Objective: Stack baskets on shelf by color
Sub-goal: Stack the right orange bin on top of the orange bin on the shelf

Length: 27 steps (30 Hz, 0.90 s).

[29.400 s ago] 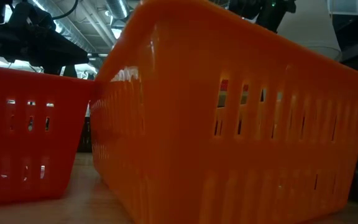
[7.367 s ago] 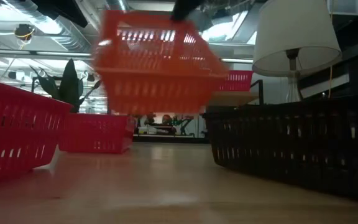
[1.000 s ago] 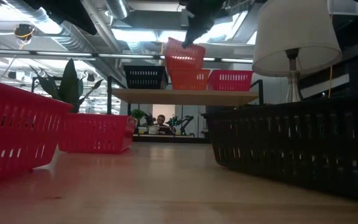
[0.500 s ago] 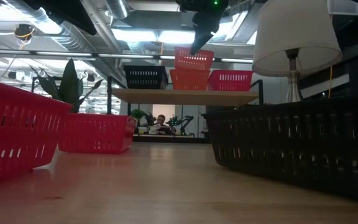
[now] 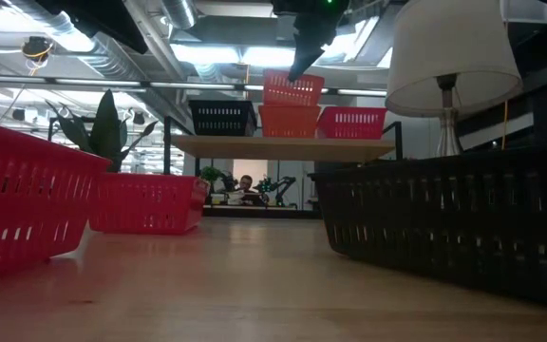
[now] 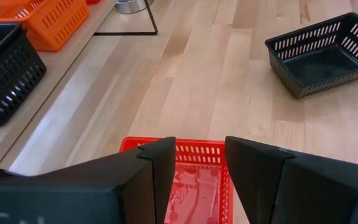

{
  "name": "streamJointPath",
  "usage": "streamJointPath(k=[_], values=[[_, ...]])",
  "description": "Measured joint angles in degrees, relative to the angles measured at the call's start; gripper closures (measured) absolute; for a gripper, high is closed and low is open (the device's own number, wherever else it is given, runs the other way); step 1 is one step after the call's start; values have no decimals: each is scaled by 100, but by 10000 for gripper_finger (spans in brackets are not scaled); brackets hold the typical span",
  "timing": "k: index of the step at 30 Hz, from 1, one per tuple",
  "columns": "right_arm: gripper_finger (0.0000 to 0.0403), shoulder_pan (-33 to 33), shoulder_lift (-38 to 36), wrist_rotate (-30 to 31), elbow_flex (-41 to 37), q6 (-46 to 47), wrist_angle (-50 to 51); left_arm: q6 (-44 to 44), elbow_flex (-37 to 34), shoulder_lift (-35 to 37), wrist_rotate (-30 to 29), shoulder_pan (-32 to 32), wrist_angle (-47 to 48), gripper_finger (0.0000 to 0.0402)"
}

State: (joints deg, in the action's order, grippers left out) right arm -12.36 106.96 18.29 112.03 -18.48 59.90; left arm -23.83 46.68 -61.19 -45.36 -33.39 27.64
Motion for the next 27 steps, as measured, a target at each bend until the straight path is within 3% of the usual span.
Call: streamJointPath(k=[16, 27], values=[[297, -4, 0, 6, 0, -22, -74, 0, 0, 0, 0, -2, 0, 270], [290, -83, 304, -120, -6, 8, -56, 2, 0, 0, 0, 0, 0, 270]])
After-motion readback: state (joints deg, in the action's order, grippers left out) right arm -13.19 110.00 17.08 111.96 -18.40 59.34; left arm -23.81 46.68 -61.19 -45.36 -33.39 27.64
